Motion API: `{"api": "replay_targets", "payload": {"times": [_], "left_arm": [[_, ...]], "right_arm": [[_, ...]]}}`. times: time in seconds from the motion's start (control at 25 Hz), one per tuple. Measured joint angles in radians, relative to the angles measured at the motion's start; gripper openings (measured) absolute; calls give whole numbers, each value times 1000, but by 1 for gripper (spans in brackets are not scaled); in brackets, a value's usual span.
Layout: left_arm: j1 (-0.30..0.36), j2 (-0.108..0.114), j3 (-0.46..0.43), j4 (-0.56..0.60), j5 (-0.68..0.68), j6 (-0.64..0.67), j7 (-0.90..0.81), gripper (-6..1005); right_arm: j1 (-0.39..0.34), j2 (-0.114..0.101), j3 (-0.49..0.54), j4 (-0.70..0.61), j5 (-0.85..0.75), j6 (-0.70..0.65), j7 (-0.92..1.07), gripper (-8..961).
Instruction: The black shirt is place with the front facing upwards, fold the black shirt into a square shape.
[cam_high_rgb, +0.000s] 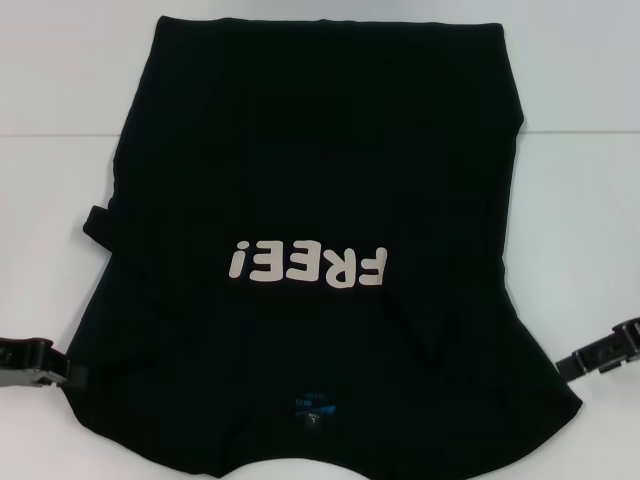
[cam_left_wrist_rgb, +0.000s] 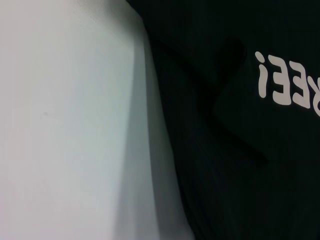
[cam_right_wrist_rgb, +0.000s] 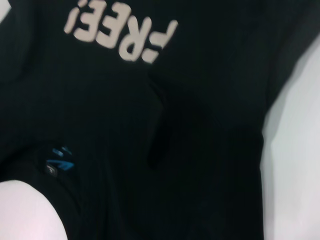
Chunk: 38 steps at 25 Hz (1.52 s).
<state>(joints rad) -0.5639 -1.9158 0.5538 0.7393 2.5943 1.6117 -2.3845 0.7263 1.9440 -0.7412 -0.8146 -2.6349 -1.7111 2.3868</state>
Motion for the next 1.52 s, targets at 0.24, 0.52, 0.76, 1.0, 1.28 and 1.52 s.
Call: {"api": "replay_targets", "payload": {"times": [0.24, 0.52, 0.76, 1.0, 1.28, 1.52], "left_arm": [[-2, 0, 0, -3, 0, -5, 1, 50], [-4, 0, 0, -3, 0, -8, 2, 50], [-5, 1, 0, -3, 0, -9, 2, 49], [-7, 1, 0, -3, 0, -9, 2, 50], [-7, 3, 0, -3, 0, -8, 2, 50], [-8, 6, 0, -3, 0, -7, 2, 49]], "right_arm": [[5, 1, -13, 62, -17, 42, 9, 785], [6, 12, -46, 99, -20, 88, 8, 785], [12, 24, -78, 103, -21, 109, 11, 784], [26, 35, -100, 116, -22, 122, 11, 784], [47, 45, -111, 141, -21, 132, 11, 785], [78, 65, -106, 155, -12, 129, 2, 785]]}}
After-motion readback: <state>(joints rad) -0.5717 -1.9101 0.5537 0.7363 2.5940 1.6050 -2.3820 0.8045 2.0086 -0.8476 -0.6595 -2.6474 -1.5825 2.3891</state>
